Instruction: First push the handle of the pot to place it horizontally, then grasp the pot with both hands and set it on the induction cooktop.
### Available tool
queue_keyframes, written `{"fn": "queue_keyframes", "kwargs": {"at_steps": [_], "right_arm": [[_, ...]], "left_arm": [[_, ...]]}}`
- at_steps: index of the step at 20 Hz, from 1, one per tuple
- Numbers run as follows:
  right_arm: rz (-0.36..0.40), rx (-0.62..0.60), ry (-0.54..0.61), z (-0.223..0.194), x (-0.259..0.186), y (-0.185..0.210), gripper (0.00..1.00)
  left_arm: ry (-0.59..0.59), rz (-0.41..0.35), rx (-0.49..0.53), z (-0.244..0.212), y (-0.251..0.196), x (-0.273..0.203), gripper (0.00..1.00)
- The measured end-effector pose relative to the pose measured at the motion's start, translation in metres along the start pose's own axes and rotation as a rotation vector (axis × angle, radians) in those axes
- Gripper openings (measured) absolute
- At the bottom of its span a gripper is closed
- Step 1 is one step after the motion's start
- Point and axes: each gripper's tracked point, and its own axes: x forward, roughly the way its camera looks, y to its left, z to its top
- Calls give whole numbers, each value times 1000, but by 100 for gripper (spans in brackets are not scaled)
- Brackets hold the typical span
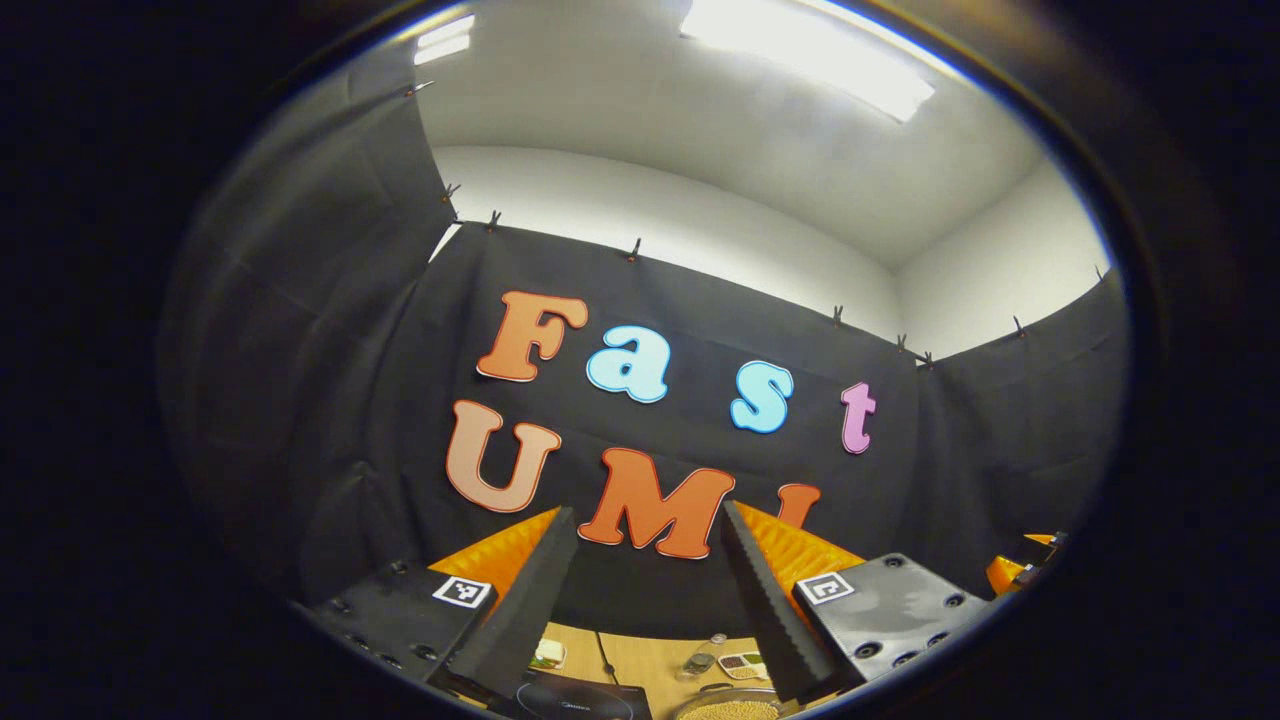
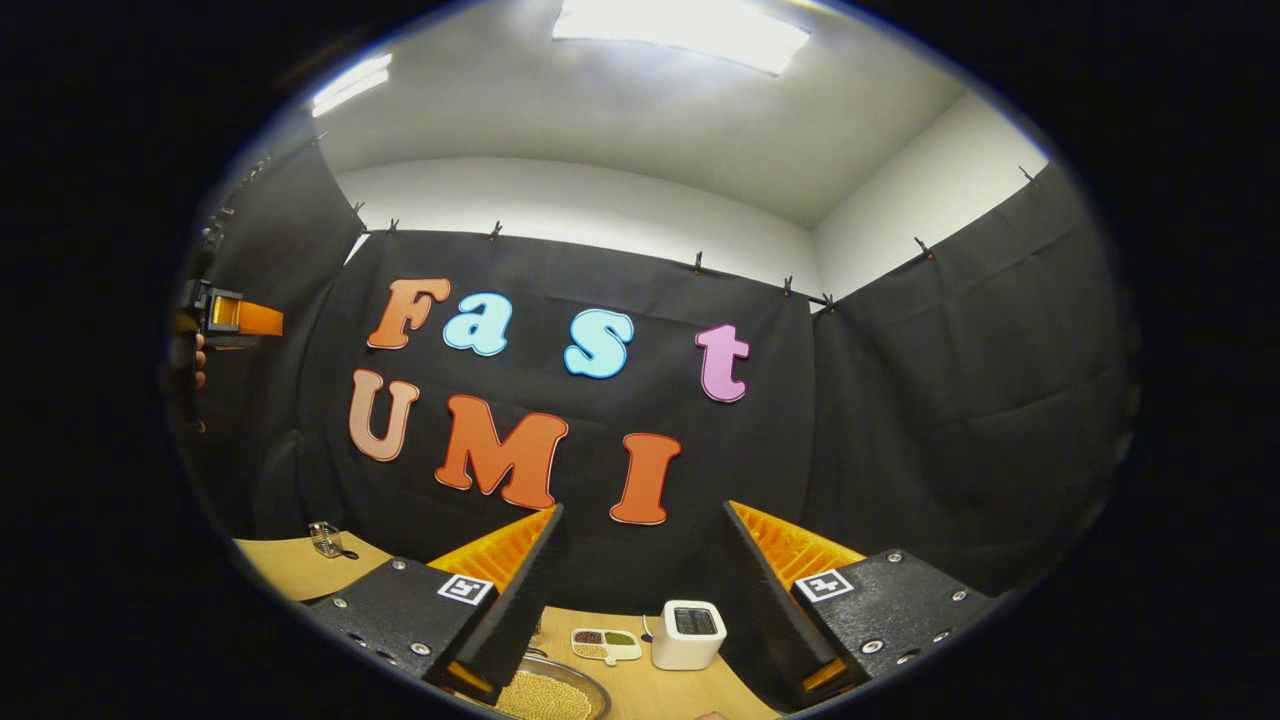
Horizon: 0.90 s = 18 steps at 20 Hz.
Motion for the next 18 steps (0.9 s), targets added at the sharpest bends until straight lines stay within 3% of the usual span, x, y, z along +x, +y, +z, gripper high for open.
{"fn": "queue_keyframes", "kwargs": {"at_steps": [9,14,18], "right_arm": [[46,7,-21,1,-13,25,94],[103,59,96,-57,-6,41,94],[196,111,238,-121,-10,73,94]], "left_arm": [[36,-48,195,-20,-20,-19,98],[34,-71,269,-47,-31,-25,98],[46,-49,281,-70,-20,-21,98]]}}
